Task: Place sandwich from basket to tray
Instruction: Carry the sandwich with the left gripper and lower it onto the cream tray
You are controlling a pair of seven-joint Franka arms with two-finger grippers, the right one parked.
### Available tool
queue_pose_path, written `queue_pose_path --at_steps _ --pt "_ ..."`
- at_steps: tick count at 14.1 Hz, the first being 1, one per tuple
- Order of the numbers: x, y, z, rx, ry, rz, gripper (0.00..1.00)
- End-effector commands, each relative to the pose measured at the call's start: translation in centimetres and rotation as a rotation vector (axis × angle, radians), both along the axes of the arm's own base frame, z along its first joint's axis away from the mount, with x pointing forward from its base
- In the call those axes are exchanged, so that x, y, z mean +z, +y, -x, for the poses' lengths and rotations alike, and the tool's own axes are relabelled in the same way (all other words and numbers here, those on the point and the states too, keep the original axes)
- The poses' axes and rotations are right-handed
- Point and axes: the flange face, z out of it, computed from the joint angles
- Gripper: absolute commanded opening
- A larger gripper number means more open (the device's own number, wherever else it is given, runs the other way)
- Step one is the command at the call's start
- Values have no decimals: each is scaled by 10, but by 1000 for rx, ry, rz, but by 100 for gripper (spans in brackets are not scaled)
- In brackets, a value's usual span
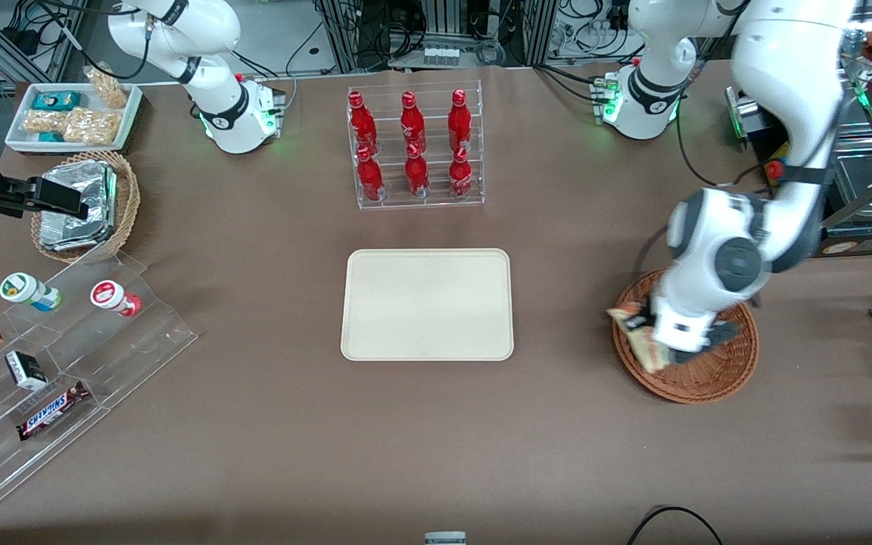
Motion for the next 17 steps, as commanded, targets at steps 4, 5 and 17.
queue_pose_path --at_steps 4,5,17 --pt "5 -186 43 -246 -30 25 17" --pt "-5 -218 49 -273 -22 36 19" --pt "-71 -365 111 -314 2 39 45"
